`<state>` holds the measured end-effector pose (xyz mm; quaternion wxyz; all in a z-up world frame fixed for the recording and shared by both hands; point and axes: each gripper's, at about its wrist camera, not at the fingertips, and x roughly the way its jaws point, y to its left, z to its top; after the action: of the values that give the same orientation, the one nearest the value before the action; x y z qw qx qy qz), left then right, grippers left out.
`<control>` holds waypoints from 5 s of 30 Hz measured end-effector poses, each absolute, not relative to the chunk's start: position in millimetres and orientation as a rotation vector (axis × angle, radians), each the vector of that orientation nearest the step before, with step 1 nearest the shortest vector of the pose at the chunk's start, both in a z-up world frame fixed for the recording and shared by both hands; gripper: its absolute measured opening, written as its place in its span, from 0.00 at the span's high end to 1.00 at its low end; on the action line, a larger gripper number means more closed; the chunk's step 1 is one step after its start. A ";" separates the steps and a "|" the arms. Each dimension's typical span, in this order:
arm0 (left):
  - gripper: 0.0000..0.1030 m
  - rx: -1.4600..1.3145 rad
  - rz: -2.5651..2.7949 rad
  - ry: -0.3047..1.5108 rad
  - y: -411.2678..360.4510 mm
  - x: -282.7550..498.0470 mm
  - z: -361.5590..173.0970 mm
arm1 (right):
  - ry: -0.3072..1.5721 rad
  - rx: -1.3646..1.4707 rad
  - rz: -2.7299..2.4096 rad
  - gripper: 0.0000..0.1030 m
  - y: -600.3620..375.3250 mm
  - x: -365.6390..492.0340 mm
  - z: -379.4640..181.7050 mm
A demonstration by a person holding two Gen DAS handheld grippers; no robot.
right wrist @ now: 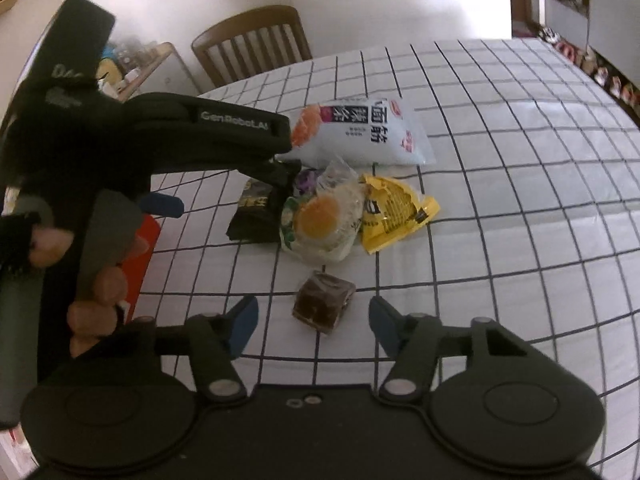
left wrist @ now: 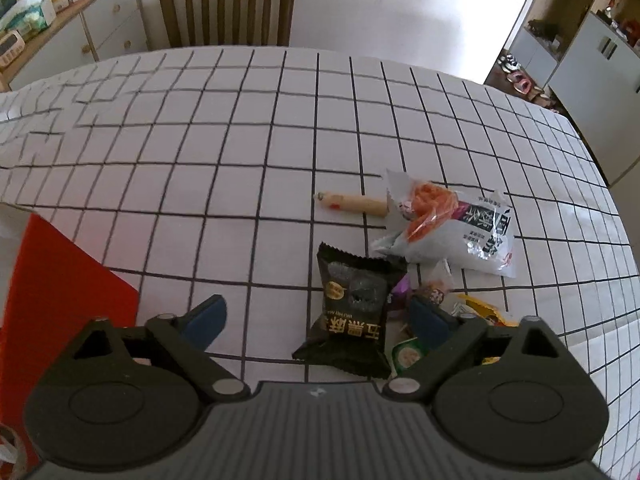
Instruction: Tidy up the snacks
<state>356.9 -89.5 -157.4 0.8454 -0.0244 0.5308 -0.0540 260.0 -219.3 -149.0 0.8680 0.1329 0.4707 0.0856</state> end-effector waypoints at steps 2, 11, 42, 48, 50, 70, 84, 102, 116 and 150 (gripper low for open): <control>0.24 -0.047 -0.112 1.130 -90.9 357.4 -160.6 | 0.998 0.300 0.169 0.45 -219.0 263.1 -151.9; 0.45 -0.090 -0.122 1.153 -88.7 358.5 -170.0 | 1.028 0.318 0.103 0.68 -212.0 269.5 -157.3; 0.64 -0.150 -0.159 1.145 -46.8 295.2 -113.4 | 0.975 0.313 0.074 0.75 -212.4 219.3 -104.6; 0.64 -0.157 -0.193 1.118 -35.5 271.1 -87.7 | 0.945 0.316 0.109 0.75 -206.0 203.0 -82.4; 0.64 -0.158 -0.201 1.112 -30.7 264.3 -80.3 | 0.933 0.316 0.120 0.75 -202.2 197.9 -75.7; 0.64 -0.223 -0.173 1.014 63.8 223.4 -24.8 | 0.841 0.213 0.252 0.75 -124.5 178.3 -24.5; 0.64 -0.265 -0.089 0.997 151.5 224.7 -21.3 | 0.840 0.120 0.341 0.75 -47.5 186.7 -19.5; 0.64 -0.198 0.076 1.068 235.0 277.8 -74.6 | 0.868 -0.036 0.328 0.75 21.9 250.3 -47.2; 0.63 -0.134 0.053 1.143 228.7 317.2 -117.4 | 0.932 -0.120 0.315 0.75 47.7 285.2 -81.4; 0.33 -0.151 0.019 1.026 200.9 263.6 -66.6 | 0.904 -0.010 0.322 0.46 23.7 251.1 -52.4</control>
<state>263.6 200.9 -66.6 0.8686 -0.0720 0.4903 0.0089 251.1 23.7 -52.4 0.8871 -0.0050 0.4347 0.1548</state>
